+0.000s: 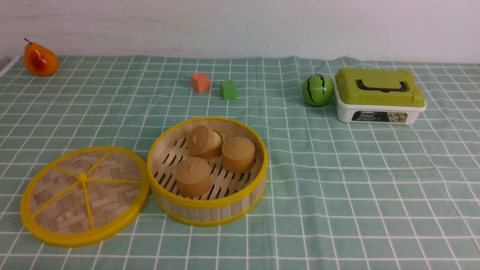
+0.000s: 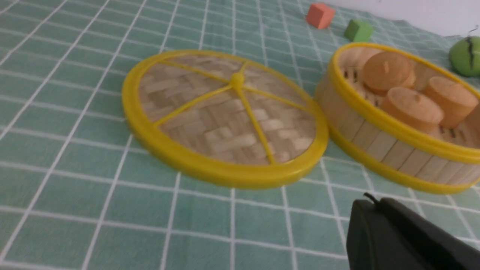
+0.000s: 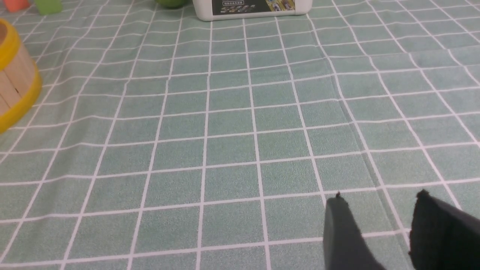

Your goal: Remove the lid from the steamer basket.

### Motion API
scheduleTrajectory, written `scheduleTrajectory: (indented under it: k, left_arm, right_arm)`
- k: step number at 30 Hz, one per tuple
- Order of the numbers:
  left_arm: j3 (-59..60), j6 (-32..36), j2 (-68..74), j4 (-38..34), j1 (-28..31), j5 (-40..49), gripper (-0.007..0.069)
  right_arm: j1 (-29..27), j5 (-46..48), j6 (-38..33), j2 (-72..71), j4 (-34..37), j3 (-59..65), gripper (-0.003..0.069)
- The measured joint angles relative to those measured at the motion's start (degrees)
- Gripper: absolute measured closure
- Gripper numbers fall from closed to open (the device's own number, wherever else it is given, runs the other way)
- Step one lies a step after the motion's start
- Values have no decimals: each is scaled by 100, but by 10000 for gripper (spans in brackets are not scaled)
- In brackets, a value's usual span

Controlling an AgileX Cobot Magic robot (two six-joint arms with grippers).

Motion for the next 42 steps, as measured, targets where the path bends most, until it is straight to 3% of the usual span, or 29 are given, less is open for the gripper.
scheduleTrajectory:
  k: [42]
  left_arm:
    - [330,0,-8,16,-81,-73,601]
  right_arm:
    - [0,0,0,0,0,0,418]
